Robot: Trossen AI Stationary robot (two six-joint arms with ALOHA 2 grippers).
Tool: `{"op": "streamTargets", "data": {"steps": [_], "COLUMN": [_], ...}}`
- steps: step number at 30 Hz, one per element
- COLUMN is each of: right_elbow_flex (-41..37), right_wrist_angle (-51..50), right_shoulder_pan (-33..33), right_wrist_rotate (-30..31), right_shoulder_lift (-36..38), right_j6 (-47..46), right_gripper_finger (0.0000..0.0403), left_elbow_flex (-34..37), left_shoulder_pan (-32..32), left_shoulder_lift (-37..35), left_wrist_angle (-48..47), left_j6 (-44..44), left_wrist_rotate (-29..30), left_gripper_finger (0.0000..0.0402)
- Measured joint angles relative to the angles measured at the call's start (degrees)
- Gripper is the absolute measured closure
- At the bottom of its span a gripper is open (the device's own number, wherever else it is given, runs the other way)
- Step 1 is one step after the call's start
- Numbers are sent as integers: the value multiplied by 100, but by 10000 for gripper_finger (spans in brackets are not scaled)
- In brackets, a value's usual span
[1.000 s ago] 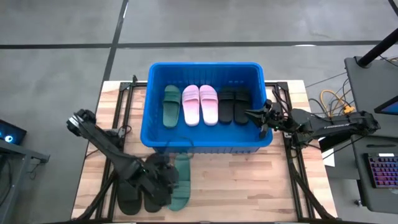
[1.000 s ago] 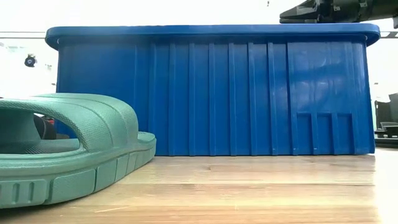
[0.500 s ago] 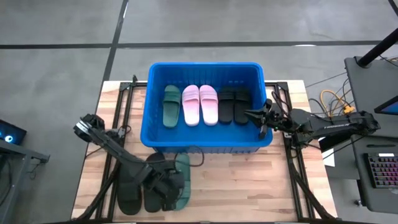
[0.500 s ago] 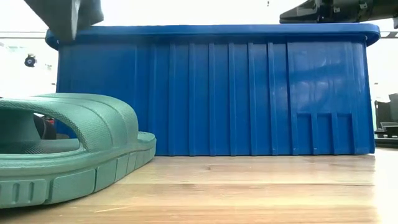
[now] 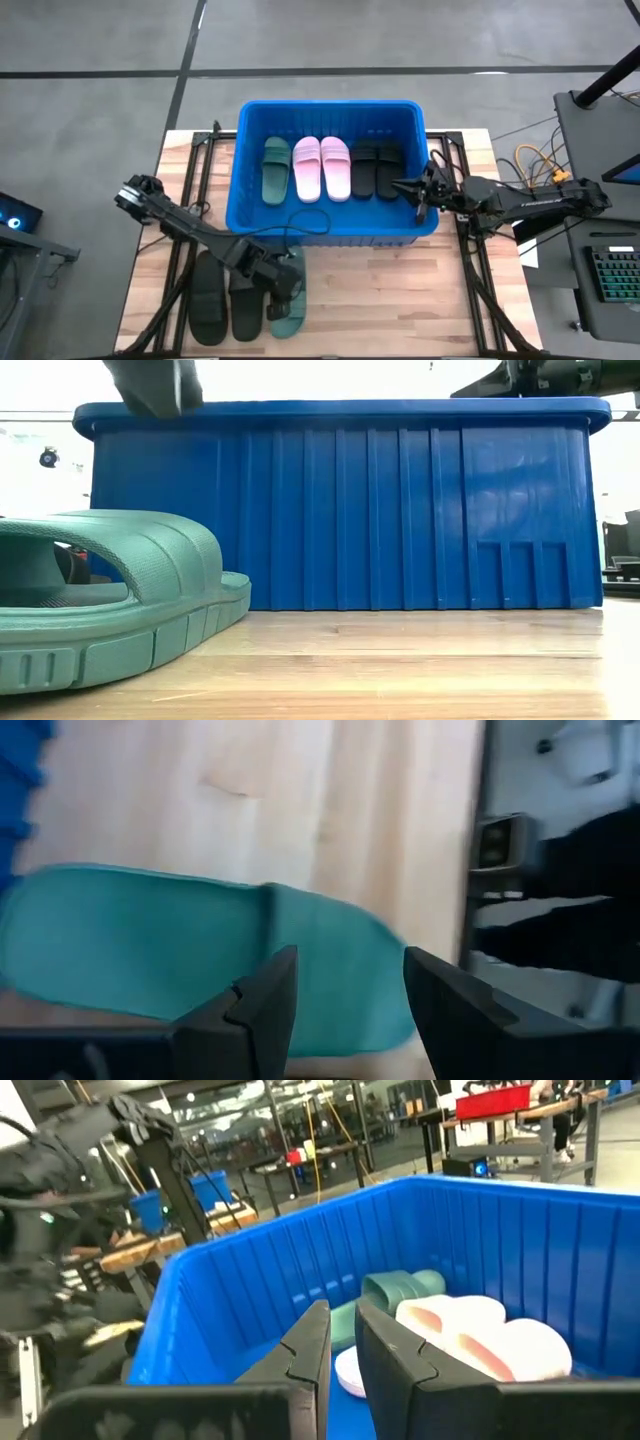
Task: Pick and place slides into bin
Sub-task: Put the green slipper into the blue bin
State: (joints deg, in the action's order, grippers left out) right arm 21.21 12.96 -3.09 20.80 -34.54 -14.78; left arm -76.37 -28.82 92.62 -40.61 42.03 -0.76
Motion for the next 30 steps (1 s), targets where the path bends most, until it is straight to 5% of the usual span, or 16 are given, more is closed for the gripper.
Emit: {"op": "streamTargets", "data": {"steps": [13,26,30], "right_elbow_flex": [-2,-2,0], "right_wrist_angle": [-240,-349,-365], "right_shoulder_pan": [2,3,3], "right_wrist_rotate": [-6,3,7], "right_shoulder_lift": [-2,-4,-4], "right_j6": [284,304,304], "right_gripper_finger": [360,360,360], "left_elbow_flex": [-276,-1054,-1456], "left_shoulder_pan": [-781,-1085,-1187], "left_shoulder_lift": [121,1212,1567], "left_wrist_angle": [-259,-285,-1032], "left_j6": [423,585,649], "left_wrist_rotate": [942,1190,1273], "left_gripper_finger": [233,233,233]}}
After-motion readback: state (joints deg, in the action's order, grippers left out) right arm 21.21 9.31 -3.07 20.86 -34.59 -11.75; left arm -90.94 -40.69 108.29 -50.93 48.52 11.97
